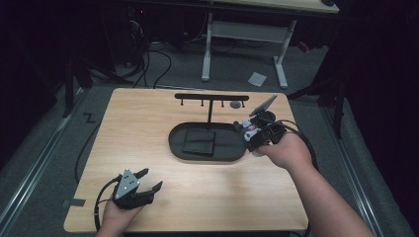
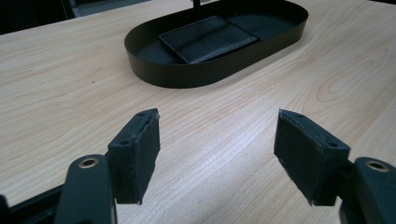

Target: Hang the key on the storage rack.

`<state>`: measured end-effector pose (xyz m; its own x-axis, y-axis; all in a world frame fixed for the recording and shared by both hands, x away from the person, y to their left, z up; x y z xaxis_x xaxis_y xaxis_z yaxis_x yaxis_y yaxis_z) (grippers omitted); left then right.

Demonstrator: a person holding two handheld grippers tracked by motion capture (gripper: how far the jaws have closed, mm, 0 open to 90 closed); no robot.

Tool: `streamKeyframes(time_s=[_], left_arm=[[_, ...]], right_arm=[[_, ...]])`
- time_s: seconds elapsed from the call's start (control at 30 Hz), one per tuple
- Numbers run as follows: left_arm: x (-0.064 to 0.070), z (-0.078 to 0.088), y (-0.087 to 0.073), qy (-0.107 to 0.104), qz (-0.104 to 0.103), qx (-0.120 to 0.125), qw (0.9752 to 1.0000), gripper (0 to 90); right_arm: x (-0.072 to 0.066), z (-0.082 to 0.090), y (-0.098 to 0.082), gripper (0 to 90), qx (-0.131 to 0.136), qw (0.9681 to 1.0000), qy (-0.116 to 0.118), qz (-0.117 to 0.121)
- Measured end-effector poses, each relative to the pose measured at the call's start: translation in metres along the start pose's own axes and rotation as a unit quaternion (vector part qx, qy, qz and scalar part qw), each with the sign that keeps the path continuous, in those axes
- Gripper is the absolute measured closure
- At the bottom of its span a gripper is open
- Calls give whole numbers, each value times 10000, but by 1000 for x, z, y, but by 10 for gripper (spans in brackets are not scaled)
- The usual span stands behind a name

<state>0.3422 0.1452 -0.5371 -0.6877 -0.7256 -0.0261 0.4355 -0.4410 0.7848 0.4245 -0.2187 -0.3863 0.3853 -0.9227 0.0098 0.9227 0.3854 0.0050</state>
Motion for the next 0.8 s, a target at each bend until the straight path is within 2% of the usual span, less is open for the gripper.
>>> streamKeyframes(time_s=[0.2, 0.23, 0.37, 0.8], left_arm=[[-2, 3, -4, 23, 24, -39, 10000, 317], [-3, 4, -5, 40, 29, -30, 10000, 317], [-6, 9, -9, 98, 94, -25, 9999, 317], [-11, 19, -16, 221, 209, -39, 9995, 317]], right_arm=[[0, 16, 14, 463, 12, 10000, 44, -25], [1, 18, 16, 463, 51, 10000, 31, 30], [3, 27, 24, 463, 82, 9999, 70, -38], [9, 34, 39, 463, 207, 9994, 246, -154]])
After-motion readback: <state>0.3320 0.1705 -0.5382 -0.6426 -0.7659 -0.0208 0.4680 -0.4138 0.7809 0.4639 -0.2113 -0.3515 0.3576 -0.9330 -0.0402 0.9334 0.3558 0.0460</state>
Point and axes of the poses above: each handheld gripper's, and its own axes: z roughly backward along the jaws, y roughly out of its top, x roughly to its right, the point moved 5 cm from there along -z, roughly forward along the jaws, and after that the axes turned 13 degrees about -x, right-handed, at the moved point
